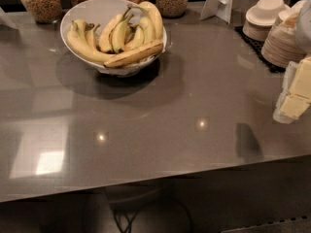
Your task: Pick banana from white bowl
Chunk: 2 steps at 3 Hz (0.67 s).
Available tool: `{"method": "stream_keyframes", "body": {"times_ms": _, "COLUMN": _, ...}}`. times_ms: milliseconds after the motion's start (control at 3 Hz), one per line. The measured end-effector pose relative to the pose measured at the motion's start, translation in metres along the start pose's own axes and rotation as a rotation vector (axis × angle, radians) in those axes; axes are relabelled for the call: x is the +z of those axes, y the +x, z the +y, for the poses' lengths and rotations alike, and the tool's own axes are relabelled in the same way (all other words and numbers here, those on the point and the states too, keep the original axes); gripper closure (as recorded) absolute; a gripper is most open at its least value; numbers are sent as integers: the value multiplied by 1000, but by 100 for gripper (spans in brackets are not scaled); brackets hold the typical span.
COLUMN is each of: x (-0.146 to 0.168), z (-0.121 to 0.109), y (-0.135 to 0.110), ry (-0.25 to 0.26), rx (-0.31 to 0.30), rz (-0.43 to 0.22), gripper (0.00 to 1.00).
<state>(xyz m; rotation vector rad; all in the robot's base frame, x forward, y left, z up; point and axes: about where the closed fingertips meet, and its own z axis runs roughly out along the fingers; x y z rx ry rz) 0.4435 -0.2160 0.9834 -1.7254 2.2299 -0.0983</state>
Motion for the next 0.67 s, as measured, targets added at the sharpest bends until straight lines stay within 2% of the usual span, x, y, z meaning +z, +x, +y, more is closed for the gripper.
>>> {"method": "stream_keyframes", "body": {"times_ms": 667, "x": -3, "z": -4, "y": -2, "ry": 0, "rx": 0, "rz": 0, "gripper": 0}}
